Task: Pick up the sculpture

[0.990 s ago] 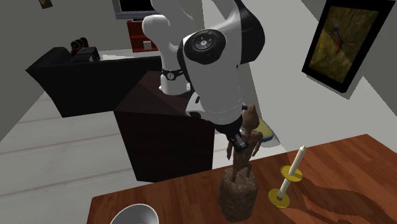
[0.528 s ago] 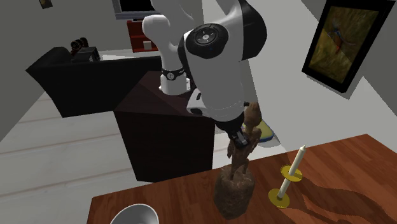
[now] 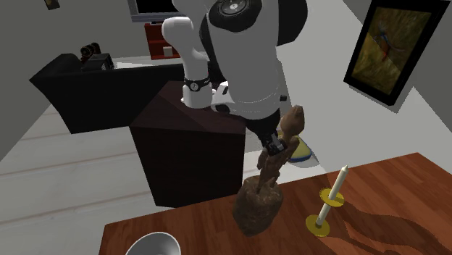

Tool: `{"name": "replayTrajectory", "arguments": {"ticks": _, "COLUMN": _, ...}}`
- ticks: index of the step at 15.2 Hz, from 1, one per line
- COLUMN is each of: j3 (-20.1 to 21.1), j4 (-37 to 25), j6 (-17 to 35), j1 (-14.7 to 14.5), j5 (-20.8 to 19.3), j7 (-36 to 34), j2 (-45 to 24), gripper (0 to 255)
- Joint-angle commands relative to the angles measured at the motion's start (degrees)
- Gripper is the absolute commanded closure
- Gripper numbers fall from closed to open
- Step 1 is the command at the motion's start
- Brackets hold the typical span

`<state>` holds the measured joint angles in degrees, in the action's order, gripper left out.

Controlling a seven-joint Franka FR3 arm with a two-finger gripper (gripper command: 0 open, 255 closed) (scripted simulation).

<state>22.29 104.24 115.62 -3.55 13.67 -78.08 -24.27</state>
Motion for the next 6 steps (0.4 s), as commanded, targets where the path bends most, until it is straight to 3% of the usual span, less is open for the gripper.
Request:
{"name": "replayTrajectory", "arguments": {"ticks": 1, "j3": 0.1, "j4": -0.8, "j6": -1.2, "j1": 0.0, "j5": 0.1, "j7": -0.3, "j2": 0.7, "gripper": 255}}
{"name": "replayTrajectory", "arguments": {"ticks": 6, "j3": 0.3, "j4": -1.6, "j6": -3.2, "j1": 0.2, "j5": 0.3, "j7": -0.7, "j2": 1.9, "gripper": 255}}
